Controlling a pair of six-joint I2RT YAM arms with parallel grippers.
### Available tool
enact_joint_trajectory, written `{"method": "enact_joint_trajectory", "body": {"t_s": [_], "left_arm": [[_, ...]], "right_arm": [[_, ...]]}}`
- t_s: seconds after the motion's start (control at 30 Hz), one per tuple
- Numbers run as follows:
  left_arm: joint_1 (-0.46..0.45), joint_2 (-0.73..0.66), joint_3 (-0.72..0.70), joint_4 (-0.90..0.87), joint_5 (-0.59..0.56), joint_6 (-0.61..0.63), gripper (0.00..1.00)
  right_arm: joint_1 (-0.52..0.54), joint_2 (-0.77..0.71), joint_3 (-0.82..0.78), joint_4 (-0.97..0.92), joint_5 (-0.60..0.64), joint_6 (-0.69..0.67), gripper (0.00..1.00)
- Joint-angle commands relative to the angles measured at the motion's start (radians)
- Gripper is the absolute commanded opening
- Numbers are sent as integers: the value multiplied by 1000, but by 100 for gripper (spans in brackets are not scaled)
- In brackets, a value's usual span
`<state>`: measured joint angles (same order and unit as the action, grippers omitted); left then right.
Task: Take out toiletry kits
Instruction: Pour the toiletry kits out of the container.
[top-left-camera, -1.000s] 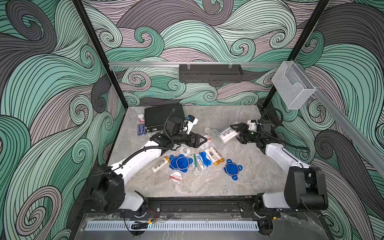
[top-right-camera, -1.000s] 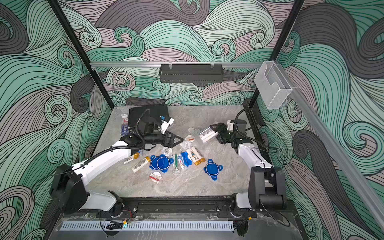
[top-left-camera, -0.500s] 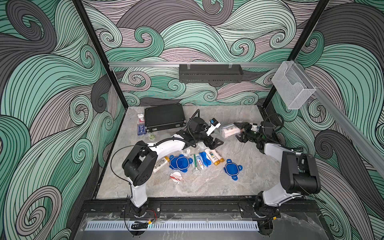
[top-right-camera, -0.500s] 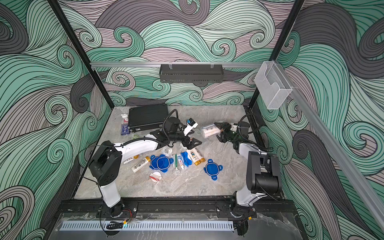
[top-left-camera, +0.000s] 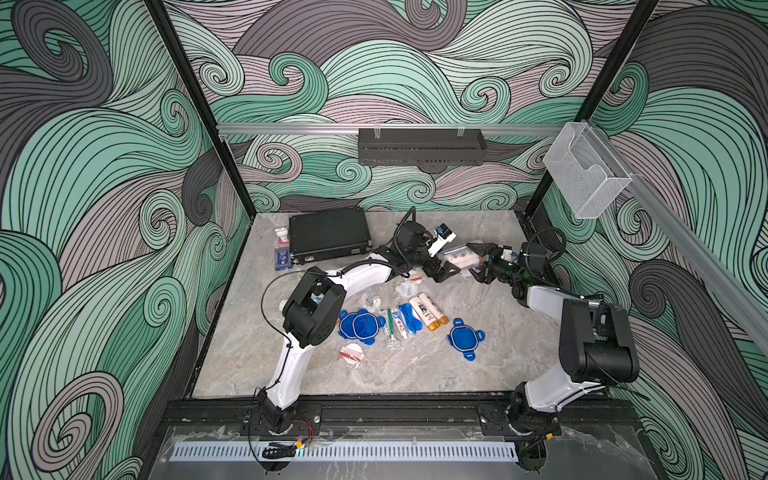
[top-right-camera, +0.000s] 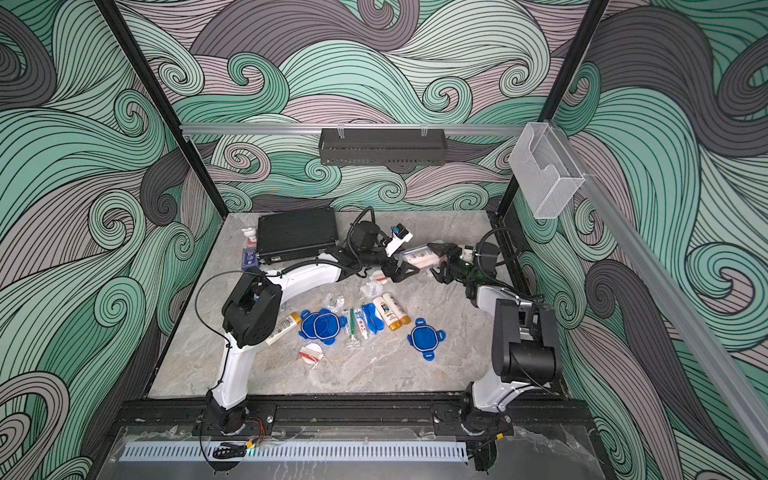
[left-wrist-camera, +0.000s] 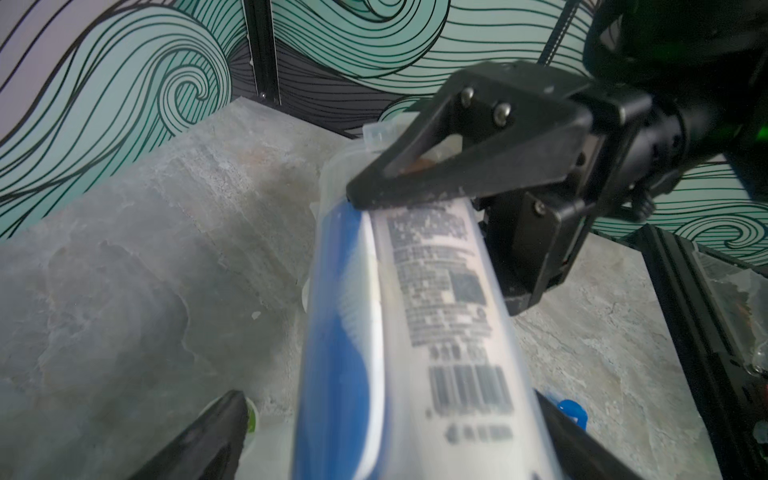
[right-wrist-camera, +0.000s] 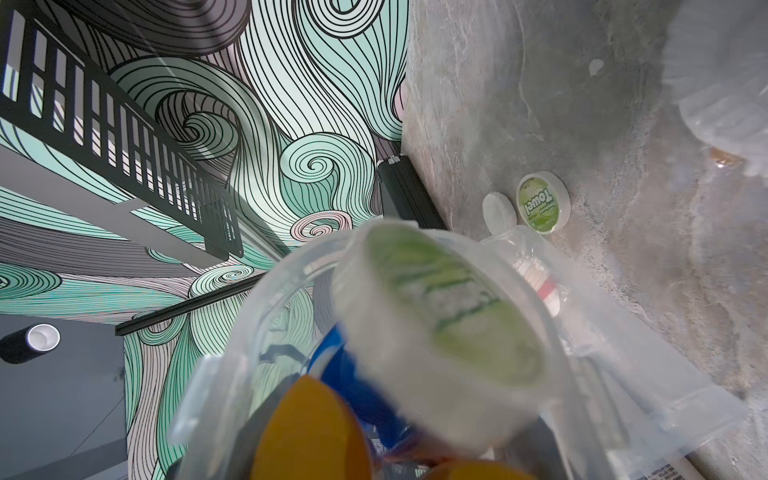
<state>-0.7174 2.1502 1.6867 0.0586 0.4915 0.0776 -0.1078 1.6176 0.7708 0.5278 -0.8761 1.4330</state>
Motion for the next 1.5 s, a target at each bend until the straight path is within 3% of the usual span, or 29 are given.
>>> {"method": "enact_joint_trajectory", "body": {"t_s": [0.0, 0.2, 0.27, 0.37, 0.5, 0.83, 0.97, 1.23, 1.47], "left_arm": [[11, 26, 47, -1, 45, -62, 94], [12, 63, 140, -136, 66, -106, 53], [11, 54, 139, -156, 57, -107, 44], [12, 37, 167, -223, 51, -117, 33], [11, 36, 306, -449, 41, -128, 32], [10, 276, 943, -1091, -8, -247, 31], [7, 321, 1005, -1145, -19, -354, 31], [-17, 356, 1001, -1133, 14, -399, 33], [34, 305, 964, -1106, 122, -374, 32]], "right_arm": [[-9, 6, 15, 73, -53, 16, 54], [-21, 55, 31, 110, -69, 54, 57], [-27, 79, 35, 129, -72, 70, 60], [-33, 118, 54, 130, -92, 78, 76], [-67, 132, 53, 87, -85, 50, 99], [-147, 10, 175, -618, 59, -508, 99], [-146, -59, 223, -876, 285, -743, 99], [-67, -222, 188, -894, 437, -970, 94], [61, -469, -21, -553, 475, -1233, 95]]}}
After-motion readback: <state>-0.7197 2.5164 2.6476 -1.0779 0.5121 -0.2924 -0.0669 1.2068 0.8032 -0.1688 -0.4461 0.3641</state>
